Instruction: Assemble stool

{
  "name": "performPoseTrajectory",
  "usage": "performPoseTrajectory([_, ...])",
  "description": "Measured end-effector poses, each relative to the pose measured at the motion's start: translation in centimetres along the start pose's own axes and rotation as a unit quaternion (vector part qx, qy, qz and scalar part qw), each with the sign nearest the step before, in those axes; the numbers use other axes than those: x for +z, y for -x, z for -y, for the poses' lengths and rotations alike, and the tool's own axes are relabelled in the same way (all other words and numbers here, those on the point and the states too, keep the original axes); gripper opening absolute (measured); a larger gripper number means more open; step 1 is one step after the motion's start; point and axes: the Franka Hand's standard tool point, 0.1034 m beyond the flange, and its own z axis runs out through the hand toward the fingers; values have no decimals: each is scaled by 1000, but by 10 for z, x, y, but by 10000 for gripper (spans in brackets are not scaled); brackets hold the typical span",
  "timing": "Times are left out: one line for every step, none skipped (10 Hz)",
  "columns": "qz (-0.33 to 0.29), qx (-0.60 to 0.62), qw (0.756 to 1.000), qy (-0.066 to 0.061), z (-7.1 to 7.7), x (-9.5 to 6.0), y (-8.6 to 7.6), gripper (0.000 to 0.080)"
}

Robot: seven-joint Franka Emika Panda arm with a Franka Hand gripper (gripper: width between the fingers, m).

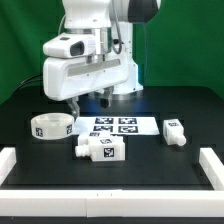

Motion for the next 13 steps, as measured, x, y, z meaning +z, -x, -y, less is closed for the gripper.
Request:
performPoseTrajectory([-3,-16,1000,6,-3,1,7,649])
performPoseTrajectory([-3,-10,1000,5,-2,1,6,649])
performPoseTrajectory([-2,-11,1000,5,-2,2,6,649])
performPoseTrajectory([-2,-10,1000,5,-2,2,7,649])
performPoseTrajectory([-1,-19,1000,4,-2,3,8,649])
performPoseTrajectory([6,-55,998,-3,-4,4,18,649])
performPoseTrajectory([10,-88,996,-6,-7,7,27,649])
performPoseTrajectory([10,-76,997,-6,-7,8,26,649])
performPoseTrajectory([10,-76,997,-6,-6,8,26,649])
performPoseTrajectory([10,-76,997,-6,-6,8,26,649])
performPoseTrajectory([10,-83,996,-6,-7,8,29,649])
performPoseTrajectory([12,-113,993,-5,-13,12,44,649])
performPoseTrajectory([15,-131,991,-7,-21,13,62,649])
